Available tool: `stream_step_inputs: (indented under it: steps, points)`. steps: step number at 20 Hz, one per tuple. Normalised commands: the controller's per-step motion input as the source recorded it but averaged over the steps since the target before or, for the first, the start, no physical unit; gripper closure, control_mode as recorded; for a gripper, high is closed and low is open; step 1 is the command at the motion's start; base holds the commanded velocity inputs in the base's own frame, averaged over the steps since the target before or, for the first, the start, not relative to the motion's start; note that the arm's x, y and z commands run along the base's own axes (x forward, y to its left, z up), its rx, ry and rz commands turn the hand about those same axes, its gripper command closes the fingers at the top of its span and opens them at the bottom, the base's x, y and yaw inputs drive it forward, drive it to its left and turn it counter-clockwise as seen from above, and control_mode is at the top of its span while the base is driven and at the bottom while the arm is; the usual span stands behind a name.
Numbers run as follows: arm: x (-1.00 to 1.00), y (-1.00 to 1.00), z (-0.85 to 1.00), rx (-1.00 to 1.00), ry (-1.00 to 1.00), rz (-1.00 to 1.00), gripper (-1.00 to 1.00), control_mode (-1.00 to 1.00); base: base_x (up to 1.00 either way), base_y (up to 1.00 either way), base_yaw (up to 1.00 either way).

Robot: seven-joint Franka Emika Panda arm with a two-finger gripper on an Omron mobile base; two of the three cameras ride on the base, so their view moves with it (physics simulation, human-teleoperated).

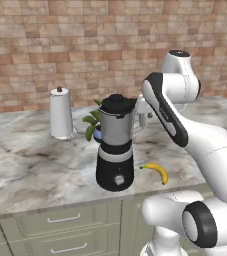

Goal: Open the blender lid, put the banana in the blender, close the lid, and start the blender.

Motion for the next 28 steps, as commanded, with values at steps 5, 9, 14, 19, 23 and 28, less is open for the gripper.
stream_step_inputs:
  steps: [5, 9, 14, 19, 23, 28]
  points:
    - [-0.44, 0.08, 0.01, 0.00, -0.18, 0.00, -1.00, -1.00, 0.00, 0.00, 0.00]
    - [-0.27, 0.81, 0.78, -0.07, -0.04, 0.00, -1.00, -1.00, 0.00, 0.00, 0.00]
    - [0.01, 0.93, 0.70, -0.08, -0.01, 0.00, -1.00, -1.00, 0.00, 0.00, 0.00]
    - [0.43, 0.48, 0.01, 0.00, 0.03, 0.04, -1.00, -1.00, 0.00, 0.00, 0.00]
    - [0.27, 0.00, -0.23, 0.00, 0.00, 0.11, -1.00, -1.00, 0.00, 0.00, 0.00]
    - [0.36, 0.00, -0.04, 0.00, 0.00, 0.03, -1.00, -1.00, 0.00, 0.00, 0.00]
